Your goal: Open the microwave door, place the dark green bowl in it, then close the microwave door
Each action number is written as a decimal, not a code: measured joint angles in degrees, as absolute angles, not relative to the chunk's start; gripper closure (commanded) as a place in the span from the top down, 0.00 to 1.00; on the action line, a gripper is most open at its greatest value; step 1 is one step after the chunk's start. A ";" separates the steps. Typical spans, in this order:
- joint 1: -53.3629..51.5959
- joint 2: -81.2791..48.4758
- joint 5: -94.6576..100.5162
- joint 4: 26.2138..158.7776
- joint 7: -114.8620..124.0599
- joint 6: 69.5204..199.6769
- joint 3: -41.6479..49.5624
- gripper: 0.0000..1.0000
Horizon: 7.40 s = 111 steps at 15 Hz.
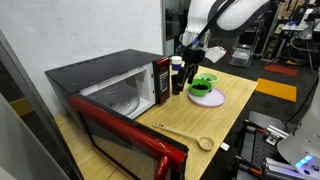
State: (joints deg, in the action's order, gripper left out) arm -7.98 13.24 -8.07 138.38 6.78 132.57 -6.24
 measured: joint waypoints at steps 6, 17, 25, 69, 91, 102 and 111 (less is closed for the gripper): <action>-7.98 13.24 -8.07 138.38 6.78 132.57 -6.24 1.00; -7.98 13.24 -8.07 138.38 6.78 132.57 -6.24 1.00; -7.98 13.24 -8.07 138.38 6.78 132.57 -6.24 1.00; -7.98 13.24 -8.07 138.38 6.78 132.57 -6.24 1.00; -7.98 13.24 -8.07 138.38 6.78 132.57 -6.25 1.00; -5.66 12.11 -8.07 138.39 5.20 133.31 -2.80 1.00; -0.62 6.33 -9.91 138.16 -18.65 137.24 6.92 1.00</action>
State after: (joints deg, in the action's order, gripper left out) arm -0.62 6.33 -9.91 138.16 -18.65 137.24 6.92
